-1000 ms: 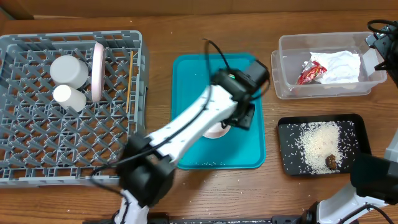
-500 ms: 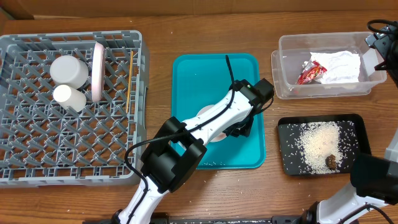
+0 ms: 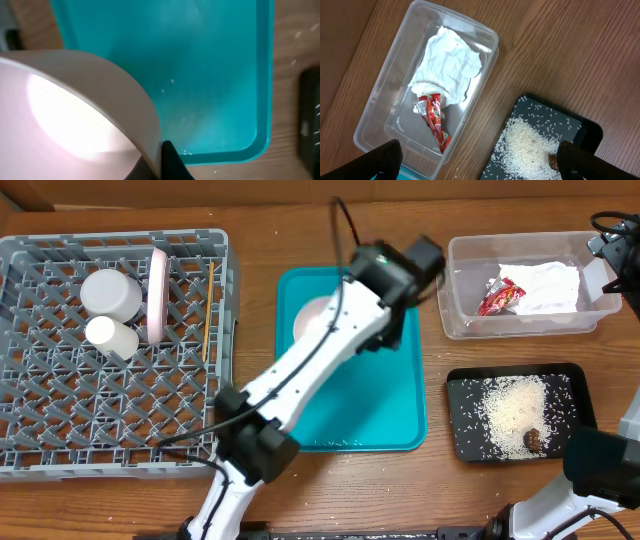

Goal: Sort waste into correct bins and load items into the dishwasher
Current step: 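Lift the bowl with the left gripper and carry it to the rack's front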

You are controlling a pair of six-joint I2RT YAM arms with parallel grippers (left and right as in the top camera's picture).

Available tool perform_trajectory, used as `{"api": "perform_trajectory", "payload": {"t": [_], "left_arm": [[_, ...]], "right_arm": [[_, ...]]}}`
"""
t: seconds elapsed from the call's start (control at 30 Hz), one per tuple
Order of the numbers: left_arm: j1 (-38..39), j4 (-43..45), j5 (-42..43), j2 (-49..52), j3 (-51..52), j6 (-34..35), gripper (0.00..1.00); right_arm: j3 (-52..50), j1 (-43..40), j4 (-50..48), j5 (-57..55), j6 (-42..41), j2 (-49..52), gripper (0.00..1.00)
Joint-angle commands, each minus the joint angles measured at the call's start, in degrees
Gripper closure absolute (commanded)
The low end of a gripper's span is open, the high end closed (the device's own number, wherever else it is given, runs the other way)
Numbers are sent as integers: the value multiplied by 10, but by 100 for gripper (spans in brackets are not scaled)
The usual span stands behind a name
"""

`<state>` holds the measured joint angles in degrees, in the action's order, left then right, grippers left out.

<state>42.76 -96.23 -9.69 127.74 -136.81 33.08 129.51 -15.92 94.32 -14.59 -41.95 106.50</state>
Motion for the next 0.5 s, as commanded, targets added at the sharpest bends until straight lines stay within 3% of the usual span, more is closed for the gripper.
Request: {"api": "perform_trajectory", "payload": {"t": [0.0,0.2,0.37,0.47], "left_arm": [[-68,-6,-5,-87,-26,-1,96],[-233,-6,67,-226,3,-36,96],[-428,-6,91,-337,92,-80,96],[-574,-6,198,-369,150,-155,96]], "right_arm": [[9,0,-1,-8,2,-6,0],[9,0,-1,-8,2,-6,0],[9,0,-1,-8,2,-6,0],[9,0,-1,-8,2,-6,0]]}}
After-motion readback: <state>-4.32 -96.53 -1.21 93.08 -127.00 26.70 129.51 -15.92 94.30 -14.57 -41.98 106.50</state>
